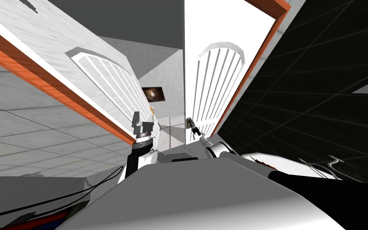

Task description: Push the door open

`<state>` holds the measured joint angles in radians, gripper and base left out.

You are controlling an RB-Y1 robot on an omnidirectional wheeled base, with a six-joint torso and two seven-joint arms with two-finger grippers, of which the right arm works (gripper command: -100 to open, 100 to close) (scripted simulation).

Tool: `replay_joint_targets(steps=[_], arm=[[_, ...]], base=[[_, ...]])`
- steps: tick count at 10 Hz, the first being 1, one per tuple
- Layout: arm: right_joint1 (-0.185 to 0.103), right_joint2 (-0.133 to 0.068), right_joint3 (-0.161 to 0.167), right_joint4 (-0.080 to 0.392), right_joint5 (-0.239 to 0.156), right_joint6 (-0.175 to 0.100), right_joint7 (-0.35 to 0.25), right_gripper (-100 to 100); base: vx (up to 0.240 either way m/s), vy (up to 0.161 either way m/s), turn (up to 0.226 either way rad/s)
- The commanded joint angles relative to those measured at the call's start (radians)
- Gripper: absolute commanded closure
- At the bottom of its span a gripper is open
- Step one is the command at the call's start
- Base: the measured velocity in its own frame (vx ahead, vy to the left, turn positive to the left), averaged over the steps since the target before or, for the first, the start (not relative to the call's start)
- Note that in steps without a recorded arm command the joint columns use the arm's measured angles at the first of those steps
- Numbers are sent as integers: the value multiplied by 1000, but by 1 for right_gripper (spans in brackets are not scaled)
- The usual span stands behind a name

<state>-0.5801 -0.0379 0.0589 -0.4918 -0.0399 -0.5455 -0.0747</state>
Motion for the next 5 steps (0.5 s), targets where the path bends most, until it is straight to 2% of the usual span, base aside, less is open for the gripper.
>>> replay_joint_targets(steps=[1,2,5], arm=[[0,0,0,0,0,0,0,-100],[0,0,0,0,0,0,0,100],[0,0,0,0,0,0,0,100]], base=[[85,28,5],[-11,-3,-4],[-12,-7,9]])
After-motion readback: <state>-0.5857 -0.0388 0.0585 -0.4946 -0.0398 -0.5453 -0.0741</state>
